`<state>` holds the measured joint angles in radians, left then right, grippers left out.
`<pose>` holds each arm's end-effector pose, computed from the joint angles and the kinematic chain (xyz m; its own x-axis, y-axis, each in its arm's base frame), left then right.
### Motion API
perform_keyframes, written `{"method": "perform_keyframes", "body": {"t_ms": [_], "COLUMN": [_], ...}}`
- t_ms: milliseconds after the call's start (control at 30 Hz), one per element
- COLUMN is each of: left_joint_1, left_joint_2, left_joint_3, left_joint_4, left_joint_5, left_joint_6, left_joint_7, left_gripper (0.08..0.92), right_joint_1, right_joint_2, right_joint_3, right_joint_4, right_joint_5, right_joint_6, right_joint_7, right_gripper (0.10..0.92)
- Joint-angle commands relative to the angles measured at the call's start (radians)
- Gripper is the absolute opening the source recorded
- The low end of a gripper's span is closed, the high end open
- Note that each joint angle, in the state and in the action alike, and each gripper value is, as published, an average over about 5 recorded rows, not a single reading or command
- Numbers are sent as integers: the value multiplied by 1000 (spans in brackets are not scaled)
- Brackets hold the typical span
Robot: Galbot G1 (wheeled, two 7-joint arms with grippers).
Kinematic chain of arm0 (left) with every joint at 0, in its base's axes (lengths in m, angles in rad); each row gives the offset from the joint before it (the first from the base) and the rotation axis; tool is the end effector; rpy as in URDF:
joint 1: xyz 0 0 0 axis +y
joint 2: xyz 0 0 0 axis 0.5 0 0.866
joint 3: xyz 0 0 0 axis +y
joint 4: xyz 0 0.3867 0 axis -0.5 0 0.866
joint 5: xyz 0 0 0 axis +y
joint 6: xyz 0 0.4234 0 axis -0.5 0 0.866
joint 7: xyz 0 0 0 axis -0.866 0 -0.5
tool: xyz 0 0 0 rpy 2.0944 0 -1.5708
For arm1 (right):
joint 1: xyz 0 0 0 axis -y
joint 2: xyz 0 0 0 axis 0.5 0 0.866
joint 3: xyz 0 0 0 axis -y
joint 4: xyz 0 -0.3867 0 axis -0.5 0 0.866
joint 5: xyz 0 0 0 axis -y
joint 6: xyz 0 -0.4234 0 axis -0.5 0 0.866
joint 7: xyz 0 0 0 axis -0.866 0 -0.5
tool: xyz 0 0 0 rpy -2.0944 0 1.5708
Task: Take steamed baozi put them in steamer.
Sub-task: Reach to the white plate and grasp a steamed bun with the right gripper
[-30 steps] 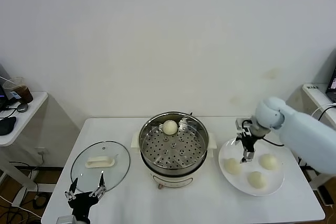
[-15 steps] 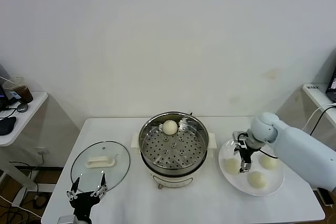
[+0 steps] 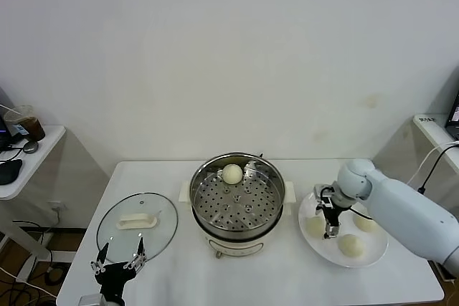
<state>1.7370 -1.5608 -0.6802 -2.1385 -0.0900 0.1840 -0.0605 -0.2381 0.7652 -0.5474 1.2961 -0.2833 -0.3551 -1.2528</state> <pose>0.1711 0.0573 -0.3466 -0.9383 -0.1843 0.2924 -0.1820 0.9827 0.0354 0.5729 -0.1140 -0.2765 -0.0483 -0.0891 0.9949 -0.9986 -0.0193 -0.0502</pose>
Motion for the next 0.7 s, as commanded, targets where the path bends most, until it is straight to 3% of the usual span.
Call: {"method": "perform_keyframes", "body": {"t_ms": [33, 200, 467, 700], "left_joint_1": [0, -2, -3, -5], "left_joint_2": [0, 1, 0, -3], "left_joint_3": [0, 1, 4, 6], "left_joint_4": [0, 1, 3, 3], "left_joint_5": [0, 1, 2, 2], "left_joint_6": [0, 0, 0, 1], "left_joint_7": [0, 0, -1, -2], "left_gripper": [823, 823, 823, 823], "right_joint_1": [-8, -7, -8, 18], "right_joint_2": [8, 9, 5, -24], "right_joint_3": [3, 5, 8, 22], "right_joint_4": [-12, -14, -13, 4], "right_joint_5": [-8, -10, 1, 17], "right_joint_6": [12, 9, 1, -7], "right_joint_7": [6, -11, -12, -19], "right_gripper": [823, 798, 586, 498]}}
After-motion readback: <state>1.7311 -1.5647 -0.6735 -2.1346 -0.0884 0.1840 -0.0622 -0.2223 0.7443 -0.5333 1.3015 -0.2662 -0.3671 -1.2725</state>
